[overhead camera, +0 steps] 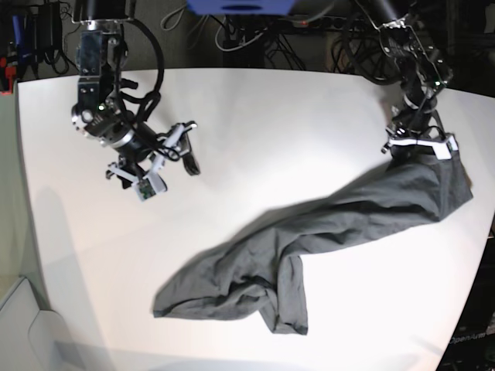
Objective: Layout the t-shirt on the table in an organized manner, then fold the t-shirt properly
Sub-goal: 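Lower the left gripper onto the t-shirt end and grasp it, then lift and swing the held t-shirt end with the left gripper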
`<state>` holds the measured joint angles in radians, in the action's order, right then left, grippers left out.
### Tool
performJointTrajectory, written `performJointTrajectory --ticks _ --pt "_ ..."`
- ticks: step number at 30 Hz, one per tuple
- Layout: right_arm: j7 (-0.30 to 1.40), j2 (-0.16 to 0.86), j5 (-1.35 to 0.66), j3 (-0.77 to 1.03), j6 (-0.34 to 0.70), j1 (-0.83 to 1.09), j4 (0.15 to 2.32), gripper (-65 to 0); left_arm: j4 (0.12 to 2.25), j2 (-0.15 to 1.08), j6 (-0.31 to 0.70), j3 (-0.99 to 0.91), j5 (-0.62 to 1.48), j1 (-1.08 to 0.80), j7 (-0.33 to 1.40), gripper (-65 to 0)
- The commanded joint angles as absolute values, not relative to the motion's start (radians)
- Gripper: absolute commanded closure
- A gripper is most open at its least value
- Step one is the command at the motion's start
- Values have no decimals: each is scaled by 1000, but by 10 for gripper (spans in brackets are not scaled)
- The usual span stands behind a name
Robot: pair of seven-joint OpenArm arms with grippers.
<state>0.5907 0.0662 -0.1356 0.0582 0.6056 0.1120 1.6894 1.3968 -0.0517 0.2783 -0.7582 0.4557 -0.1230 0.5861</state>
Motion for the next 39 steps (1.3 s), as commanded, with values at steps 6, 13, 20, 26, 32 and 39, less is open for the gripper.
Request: performJointTrajectory --ticks 6,13,20,26,32,39 --pt "565 71 -150 61 608 99 1705 -433 1573 -68 263 -760 501 -179 619 -8" --pt "565 68 -150 58 608 97 1705 -433 1805 -65 255 -756 656 -252 621 -8" --pt "565 67 -150 54 608 97 1705 -433 2011 -59 252 -771 730 -239 687 -8" --pt "565 68 -150 53 608 99 1705 -433 2014 48 163 -835 837 -70 814 -8" --pt "565 70 -148 56 608 101 1704 -433 1988 153 124 -835 851 56 843 -8" --pt "565 67 -148 54 608 101 1704 -433 1989 166 131 -843 934 35 929 -8"
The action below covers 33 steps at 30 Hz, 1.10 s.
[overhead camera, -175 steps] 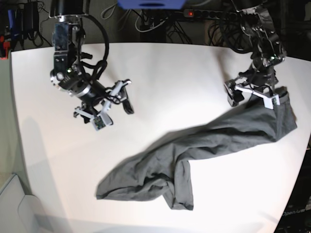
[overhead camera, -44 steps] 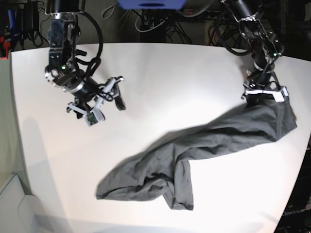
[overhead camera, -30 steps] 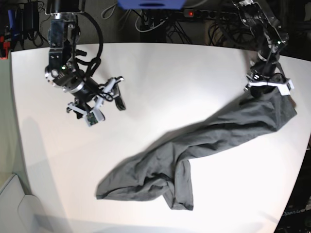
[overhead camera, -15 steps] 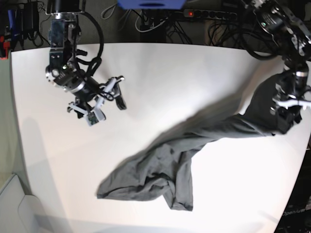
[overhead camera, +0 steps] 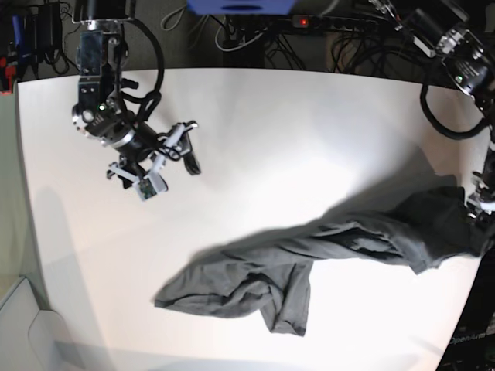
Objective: Layout the t-shirt on the table in an organized manner, then fold the t-shirt properly
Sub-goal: 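Lift and swing the held t-shirt end with the left gripper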
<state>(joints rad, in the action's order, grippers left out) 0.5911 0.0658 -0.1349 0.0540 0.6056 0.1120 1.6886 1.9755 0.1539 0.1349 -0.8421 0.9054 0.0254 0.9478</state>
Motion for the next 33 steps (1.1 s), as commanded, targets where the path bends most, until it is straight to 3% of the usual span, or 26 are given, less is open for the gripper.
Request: performJointTrajectory --ticks 1,7,9,14,22,28,33 --pt "565 67 -148 54 608 101 1704 -433 1989 159 131 -843 960 13 961 -8" --pt "565 67 -148 58 608 93 1704 -433 1991 133 136 -834 1099 -171 1035 -7" --pt "565 70 -148 58 608 91 1705 -433 1988 140 180 -826 1098 -237 1035 -7" --pt "565 70 -148 53 608 90 1707 -433 1965 174 351 -814 1017 -384 1033 -6" --pt "565 65 -148 50 608 61 1705 -435 1960 208 466 -808 854 -558 1032 -6" --pt "565 65 -148 -4 608 64 1705 -435 1966 188 616 -808 750 -601 1027 -6" --pt "565 64 -148 -31 608 67 1705 -435 1959 160 653 -806 587 -591 1023 -6"
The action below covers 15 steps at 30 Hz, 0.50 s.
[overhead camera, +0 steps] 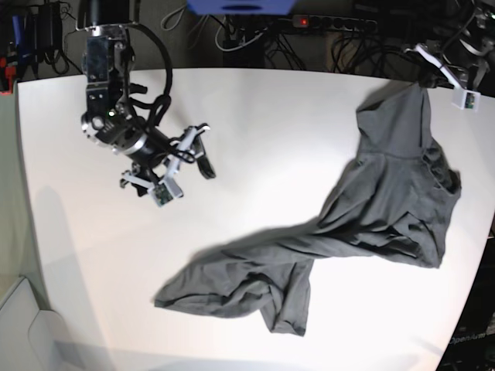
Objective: Layout the t-shirt on the table in an organized manner, then fold the t-shirt properly
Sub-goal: 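Lift and swing the held t-shirt end with the left gripper, then lay the t-shirt flat and lower the left gripper onto its body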
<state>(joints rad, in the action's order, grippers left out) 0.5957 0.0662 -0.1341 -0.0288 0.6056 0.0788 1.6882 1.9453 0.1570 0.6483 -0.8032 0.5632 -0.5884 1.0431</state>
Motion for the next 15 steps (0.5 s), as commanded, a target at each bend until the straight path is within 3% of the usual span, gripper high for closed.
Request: performJointTrajectory --ticks 1,6,15 --pt "565 64 -148 -36 608 70 1705 -435 1959 151 653 -805 541 -584 1023 -6" --pt "565 64 -148 -44 608 71 1705 -435 1917 137 698 -734 348 -565 1023 -8" --pt "647 67 -148 -44 610 62 1705 -436 1882 117 698 -727 326 -590 1023 -25"
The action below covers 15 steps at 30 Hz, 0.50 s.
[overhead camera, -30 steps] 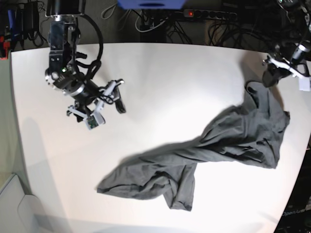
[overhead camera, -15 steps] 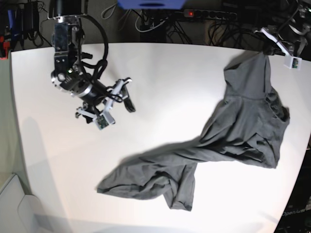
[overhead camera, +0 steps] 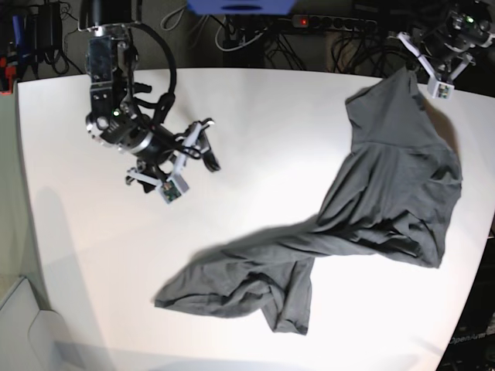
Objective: Layout the t-shirt on the table in an organized manner, then fold the t-shirt properly
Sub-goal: 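Lay the t-shirt flat and lower the left gripper onto its body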
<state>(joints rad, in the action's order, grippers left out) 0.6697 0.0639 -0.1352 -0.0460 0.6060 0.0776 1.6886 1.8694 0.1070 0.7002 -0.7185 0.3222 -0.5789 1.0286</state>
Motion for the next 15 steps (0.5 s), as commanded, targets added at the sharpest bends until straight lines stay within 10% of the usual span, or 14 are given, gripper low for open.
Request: performJointTrajectory --ticks 1,10,15 --pt "647 67 -148 -44 611 65 1705 -436 1882 116 698 -727 326 -590 1023 -51" --pt "647 73 -148 -42 613 91 1705 -436 1882 59 698 -769 334 -616 1021 -589" --pt "647 93 -150 -42 613 122 1715 -436 1882 28 698 -814 358 -616 1021 -650"
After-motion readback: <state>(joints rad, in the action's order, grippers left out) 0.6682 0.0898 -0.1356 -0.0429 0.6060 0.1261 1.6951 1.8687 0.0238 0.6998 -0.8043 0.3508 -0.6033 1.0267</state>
